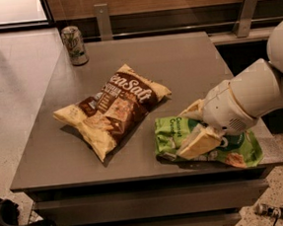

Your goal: Pick green rice chip bag

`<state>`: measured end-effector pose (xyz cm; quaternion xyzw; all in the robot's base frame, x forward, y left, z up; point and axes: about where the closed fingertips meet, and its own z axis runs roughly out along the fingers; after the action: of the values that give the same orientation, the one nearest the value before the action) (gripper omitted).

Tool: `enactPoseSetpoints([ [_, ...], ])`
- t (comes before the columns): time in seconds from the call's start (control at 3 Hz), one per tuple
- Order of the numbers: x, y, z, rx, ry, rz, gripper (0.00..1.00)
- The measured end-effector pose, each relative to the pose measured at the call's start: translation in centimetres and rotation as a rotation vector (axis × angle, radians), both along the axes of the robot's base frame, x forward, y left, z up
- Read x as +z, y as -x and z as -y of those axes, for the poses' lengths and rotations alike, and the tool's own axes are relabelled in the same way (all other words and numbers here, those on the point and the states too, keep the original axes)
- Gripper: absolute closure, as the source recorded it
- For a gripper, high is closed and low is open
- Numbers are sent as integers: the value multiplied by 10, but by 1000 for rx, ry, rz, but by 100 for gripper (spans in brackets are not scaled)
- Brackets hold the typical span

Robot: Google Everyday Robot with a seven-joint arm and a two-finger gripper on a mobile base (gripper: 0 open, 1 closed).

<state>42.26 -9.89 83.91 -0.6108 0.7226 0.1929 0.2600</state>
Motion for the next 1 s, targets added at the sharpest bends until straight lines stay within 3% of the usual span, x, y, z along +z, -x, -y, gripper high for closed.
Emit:
enactPoseSetpoints([
  [0.67,96,-21,10,15,7,179,100],
  [1.0,137,-30,15,27,-28,279,100],
])
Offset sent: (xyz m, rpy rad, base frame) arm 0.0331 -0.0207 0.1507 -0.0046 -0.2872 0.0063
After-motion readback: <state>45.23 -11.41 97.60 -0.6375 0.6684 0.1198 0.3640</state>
